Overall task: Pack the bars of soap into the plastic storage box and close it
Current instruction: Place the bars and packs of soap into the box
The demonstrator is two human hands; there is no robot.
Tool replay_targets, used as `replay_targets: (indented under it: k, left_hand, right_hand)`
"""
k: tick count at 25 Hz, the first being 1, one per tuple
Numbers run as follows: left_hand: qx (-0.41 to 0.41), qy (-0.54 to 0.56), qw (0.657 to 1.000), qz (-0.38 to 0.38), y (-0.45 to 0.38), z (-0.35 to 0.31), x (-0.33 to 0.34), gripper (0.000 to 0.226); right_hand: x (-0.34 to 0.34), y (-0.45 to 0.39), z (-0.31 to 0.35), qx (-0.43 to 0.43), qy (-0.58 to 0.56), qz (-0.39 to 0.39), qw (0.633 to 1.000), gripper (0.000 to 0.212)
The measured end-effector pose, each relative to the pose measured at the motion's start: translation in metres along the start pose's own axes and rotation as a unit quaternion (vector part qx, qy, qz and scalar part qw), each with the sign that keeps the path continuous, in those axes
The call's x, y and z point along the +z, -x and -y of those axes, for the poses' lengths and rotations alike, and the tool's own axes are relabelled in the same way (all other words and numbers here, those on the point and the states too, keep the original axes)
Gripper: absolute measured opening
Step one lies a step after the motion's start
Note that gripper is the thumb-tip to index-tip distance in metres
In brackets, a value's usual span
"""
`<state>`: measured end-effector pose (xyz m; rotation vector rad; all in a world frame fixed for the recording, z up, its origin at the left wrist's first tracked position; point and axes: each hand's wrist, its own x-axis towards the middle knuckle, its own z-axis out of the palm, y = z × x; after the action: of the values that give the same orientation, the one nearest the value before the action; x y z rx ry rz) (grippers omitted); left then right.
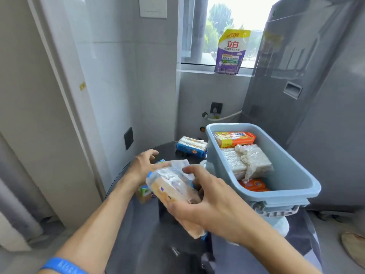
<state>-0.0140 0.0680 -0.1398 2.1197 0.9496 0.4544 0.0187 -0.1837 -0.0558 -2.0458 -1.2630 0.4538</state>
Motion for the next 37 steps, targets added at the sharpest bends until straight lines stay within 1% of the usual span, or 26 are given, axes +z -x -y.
replay_targets:
  k: [1,2,3,5,7,9,11,12,14,16,17,19,22,24,26,27,28,30,31,32,34,35,37]
  left_hand:
    - [0.005,0.013,0.999,-0.037,-0.001,0.000,-0.002,0.048]
    - [0.017,-0.007,0.997,-0.079,-0.001,-0.003,-0.003,0.036]
    - [0.033,-0.029,0.992,-0.119,0.000,-0.008,-0.002,0.029]
    - [0.083,-0.038,0.983,-0.160,0.009,-0.026,0.004,0.025]
    - [0.181,-0.038,0.968,-0.172,0.024,-0.050,0.017,0.024]
    - [0.268,-0.013,0.951,-0.153,0.041,-0.072,0.031,0.024]
    - [0.320,0.036,0.941,-0.105,0.053,-0.093,0.043,0.029]
    - [0.331,0.047,0.939,-0.077,0.057,-0.100,0.049,0.033]
    - [0.345,0.010,0.938,-0.036,0.061,-0.106,0.061,0.042]
    - [0.349,-0.037,0.936,-0.004,0.063,-0.105,0.072,0.045]
    - [0.349,-0.042,0.936,0.003,0.064,-0.103,0.075,0.045]
    - [0.355,-0.045,0.934,-0.006,0.063,-0.101,0.078,0.044]
    - [0.360,-0.041,0.932,-0.006,0.060,-0.099,0.079,0.042]
    - [0.354,-0.033,0.935,-0.005,0.059,-0.100,0.080,0.043]
    - [0.344,-0.027,0.938,-0.001,0.061,-0.101,0.082,0.041]
    - [0.342,-0.023,0.939,0.000,0.062,-0.102,0.082,0.041]
    - [0.342,-0.022,0.940,0.001,0.063,-0.101,0.082,0.040]
    - [0.344,-0.020,0.939,0.006,0.062,-0.101,0.079,0.042]
    - [0.340,-0.007,0.940,0.007,0.061,-0.100,0.078,0.042]
    - [0.326,0.016,0.945,0.001,0.059,-0.100,0.076,0.040]
    - [0.277,0.070,0.958,-0.038,0.052,-0.099,0.073,0.040]
    - [0.254,0.079,0.962,-0.064,0.047,-0.098,0.072,0.043]
    - [0.224,0.044,0.969,-0.093,0.030,-0.090,0.067,0.047]
  right_hand:
    - [-0.018,0.001,0.005,-0.001,-0.018,-0.027,0.999,0.067]
    - [-0.037,0.000,0.006,-0.006,-0.027,-0.058,0.998,0.071]
    - [-0.057,-0.002,0.003,-0.010,-0.032,-0.090,0.995,0.073]
    - [-0.094,-0.012,-0.009,0.000,-0.021,-0.142,0.990,0.070]
    - [-0.126,-0.023,-0.029,0.031,0.018,-0.155,0.987,0.072]
    - [-0.141,-0.032,-0.055,0.051,0.107,-0.110,0.987,0.075]
    - [-0.145,-0.038,-0.081,0.048,0.221,-0.042,0.973,0.077]
    - [-0.143,-0.041,-0.091,0.031,0.275,-0.011,0.961,0.075]
    - [-0.135,-0.046,-0.107,-0.034,0.353,0.031,0.934,0.068]
    - [-0.128,-0.051,-0.116,-0.079,0.364,0.054,0.926,0.064]
    - [-0.127,-0.052,-0.119,-0.084,0.346,0.059,0.933,0.063]
    - [-0.129,-0.054,-0.124,-0.079,0.302,0.061,0.948,0.059]
    - [-0.130,-0.056,-0.129,-0.091,0.276,0.083,0.953,0.050]
    - [-0.125,-0.057,-0.128,-0.110,0.299,0.087,0.944,0.047]
    - [-0.119,-0.059,-0.128,-0.127,0.347,0.080,0.926,0.049]
    - [-0.117,-0.058,-0.127,-0.125,0.356,0.077,0.923,0.050]
    - [-0.119,-0.058,-0.125,-0.112,0.340,0.076,0.930,0.050]
    - [-0.126,-0.059,-0.117,-0.070,0.262,0.067,0.960,0.049]
    - [-0.131,-0.061,-0.112,-0.060,0.232,0.054,0.969,0.047]
    - [-0.134,-0.064,-0.108,-0.058,0.222,0.035,0.973,0.044]
    - [-0.137,-0.075,-0.098,-0.068,0.259,0.004,0.963,0.039]
    - [-0.136,-0.080,-0.094,-0.070,0.295,-0.006,0.953,0.041]
    - [-0.127,-0.094,-0.091,-0.069,0.341,-0.013,0.938,0.051]
